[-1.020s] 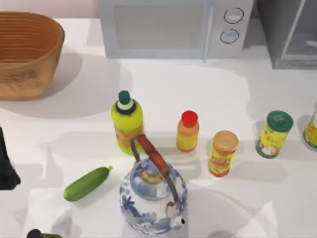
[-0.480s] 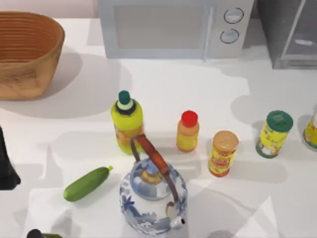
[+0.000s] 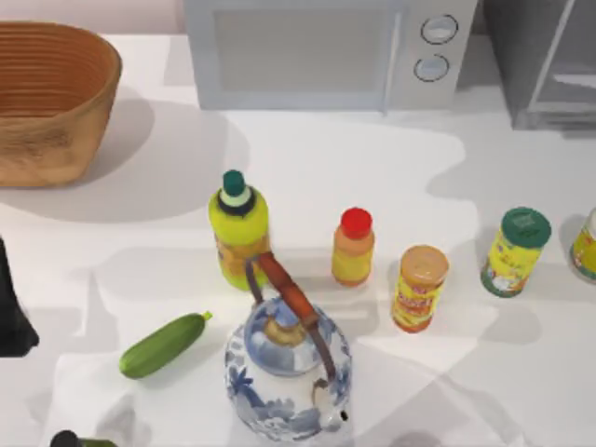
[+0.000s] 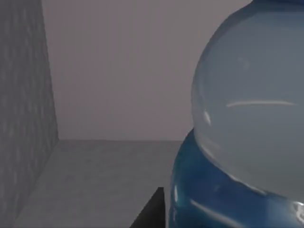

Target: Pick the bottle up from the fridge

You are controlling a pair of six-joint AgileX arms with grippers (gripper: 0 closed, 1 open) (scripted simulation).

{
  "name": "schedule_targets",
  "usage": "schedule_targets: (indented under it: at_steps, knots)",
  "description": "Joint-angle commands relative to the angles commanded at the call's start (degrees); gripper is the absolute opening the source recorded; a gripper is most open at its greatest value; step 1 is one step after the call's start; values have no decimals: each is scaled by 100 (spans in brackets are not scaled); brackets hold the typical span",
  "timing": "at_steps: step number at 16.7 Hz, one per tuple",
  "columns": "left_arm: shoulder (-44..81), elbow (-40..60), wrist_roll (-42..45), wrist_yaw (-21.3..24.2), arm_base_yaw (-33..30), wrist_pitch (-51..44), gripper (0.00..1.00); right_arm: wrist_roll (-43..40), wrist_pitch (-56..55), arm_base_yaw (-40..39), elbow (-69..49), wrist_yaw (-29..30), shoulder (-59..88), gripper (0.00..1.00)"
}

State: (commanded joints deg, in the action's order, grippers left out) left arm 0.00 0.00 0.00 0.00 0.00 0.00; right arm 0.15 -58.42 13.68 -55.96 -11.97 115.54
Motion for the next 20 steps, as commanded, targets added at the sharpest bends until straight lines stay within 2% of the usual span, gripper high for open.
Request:
schedule_targets:
  at_steps: [4,11,15,20]
  knots:
    - [0,0,0,0,0,0,100,9,-339,105,746,-76,-481,0]
    - [0,0,0,0,0,0,100,37,-199,47,746,-54,-649,0]
    - [0,0,0,0,0,0,100,116,567,-102,756,88,-1707,0]
    - [0,0,0,0,0,0,100,215,2224,-416,1399,414,-4277,0]
